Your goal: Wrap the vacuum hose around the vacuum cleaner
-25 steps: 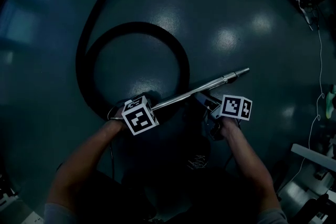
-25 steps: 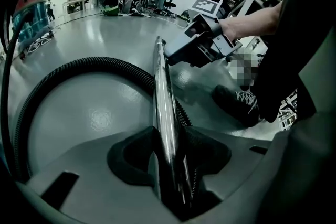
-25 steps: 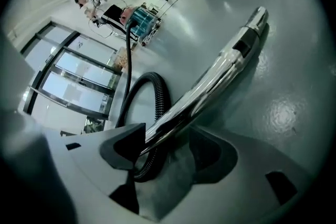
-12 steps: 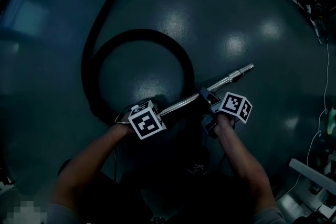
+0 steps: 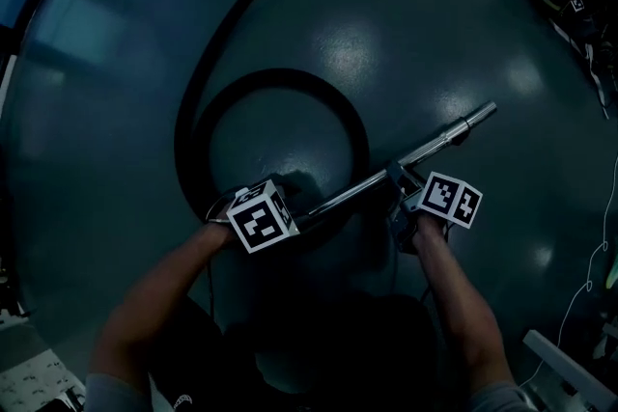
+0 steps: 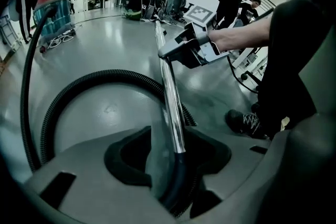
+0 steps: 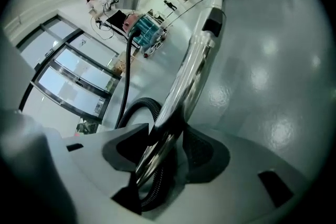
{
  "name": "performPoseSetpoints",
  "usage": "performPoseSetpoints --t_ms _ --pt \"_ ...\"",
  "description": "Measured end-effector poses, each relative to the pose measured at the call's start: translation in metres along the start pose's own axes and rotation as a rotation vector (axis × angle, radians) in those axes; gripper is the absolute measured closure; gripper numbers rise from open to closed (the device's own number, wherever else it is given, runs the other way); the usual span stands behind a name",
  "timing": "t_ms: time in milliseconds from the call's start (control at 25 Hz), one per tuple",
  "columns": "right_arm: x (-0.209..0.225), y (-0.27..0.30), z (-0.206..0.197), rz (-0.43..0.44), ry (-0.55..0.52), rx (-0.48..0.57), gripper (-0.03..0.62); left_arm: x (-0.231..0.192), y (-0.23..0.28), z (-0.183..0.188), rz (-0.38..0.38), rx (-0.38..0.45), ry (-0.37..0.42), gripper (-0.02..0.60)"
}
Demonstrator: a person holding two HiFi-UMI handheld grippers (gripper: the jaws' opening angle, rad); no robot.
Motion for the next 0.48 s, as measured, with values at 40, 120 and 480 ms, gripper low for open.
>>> performPoseSetpoints --t_ms 40,120,480 --pt "-0.001 0.002 0.005 -0.001 -0.016 -0.027 0.387 -0.005 -0.009 0.003 0.007 -0.019 -0.005 0.395" --pt "-0.002 0.009 0.015 -0.008 -0.046 -0.083 0.387 -0.015 -0.026 0.007 0.034 -0.074 0.015 0.395" --pt "-0.032 0.043 0.073 -0.017 -0.26 -0.168 0.385 -0.081 -0.059 0.002 0.131 -0.199 0.109 0.396"
Point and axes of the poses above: the fingertips, and each gripper's own axes: y forward along the fingers, x to its right, z out of its top, the point moved 5 cm from there along -y, backward along the fingers, and after that the axes turned 6 degrees about -x, right-handed, at the moved point
